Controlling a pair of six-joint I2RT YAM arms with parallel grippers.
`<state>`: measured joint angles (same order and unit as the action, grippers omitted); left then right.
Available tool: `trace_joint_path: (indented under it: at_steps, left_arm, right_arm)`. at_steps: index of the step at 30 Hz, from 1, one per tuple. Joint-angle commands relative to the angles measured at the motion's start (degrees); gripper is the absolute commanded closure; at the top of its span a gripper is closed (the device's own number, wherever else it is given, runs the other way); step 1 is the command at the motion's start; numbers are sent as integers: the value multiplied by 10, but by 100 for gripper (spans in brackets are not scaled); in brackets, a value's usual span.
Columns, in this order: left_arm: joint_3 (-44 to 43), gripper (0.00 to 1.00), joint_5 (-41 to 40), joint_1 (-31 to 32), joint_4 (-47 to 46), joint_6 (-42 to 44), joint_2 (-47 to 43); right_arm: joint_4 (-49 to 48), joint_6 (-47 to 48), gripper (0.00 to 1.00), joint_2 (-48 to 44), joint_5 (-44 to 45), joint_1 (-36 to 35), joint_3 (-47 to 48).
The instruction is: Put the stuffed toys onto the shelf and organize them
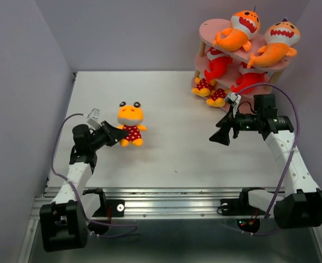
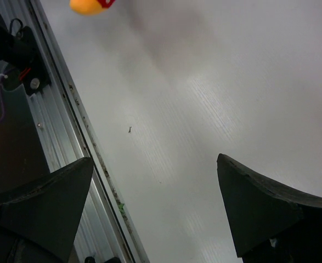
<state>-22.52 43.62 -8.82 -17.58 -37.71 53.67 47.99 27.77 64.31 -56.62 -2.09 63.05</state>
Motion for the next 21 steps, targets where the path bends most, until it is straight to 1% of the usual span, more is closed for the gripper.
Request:
trace_joint_path:
  at_steps: [1,2,3,4,5,6,7,9,11,12,13,14,15,16,17,19,21]
  left_arm:
    - [-1,100,74,149,-198,-110,27]
    - [-9,100,81,211,-243,-115,42]
    - [-29,100,87,239,-263,-119,72]
    - [-29,100,95,264,-279,-119,87]
    - [-47,100,117,301,-321,-128,103]
    - [-55,100,131,313,-351,-138,119]
    - [-64,100,157,328,-420,-171,149]
    - [-65,100,187,336,-520,-224,181]
    - [-67,100,213,347,-622,-282,235]
    - [-68,100,233,363,-733,-347,253]
    - [-74,100,240,372,-785,-381,295]
    - [-79,100,244,389,-898,-452,319]
    - [-83,100,245,396,-957,-487,365]
    - [-88,100,243,400,-1006,-516,388]
    - [-104,100,241,406,-1018,-526,403]
    - [-124,100,237,424,-1017,-516,431]
    - [-139,100,231,434,-1017,-511,439]
  right_arm:
    - [-3,-18,0,34,-65,-5,48]
    - [-8,-25,0,50,-69,-5,56]
    - [-12,-43,0,58,-76,-5,73]
    - [-18,-53,0,66,-75,-5,74]
    - [-27,-64,0,78,-75,-5,92]
    - [-31,-76,0,83,-75,-5,102]
    - [-32,-98,0,85,-71,-5,126]
    - [-39,-120,0,85,-67,-5,153]
    - [-67,-197,0,71,-51,-5,173]
    - [-95,-221,0,66,-46,-5,181]
    - [-107,-272,0,57,-40,-5,182]
    - [-139,-309,0,54,-45,-5,173]
    - [-152,-368,0,51,-55,-5,166]
    - [-161,-394,0,49,-66,-5,159]
    - [-170,-424,0,46,-76,-5,153]
    - [-181,-477,0,41,-97,-5,140]
    - [-177,-483,0,28,-89,-5,137]
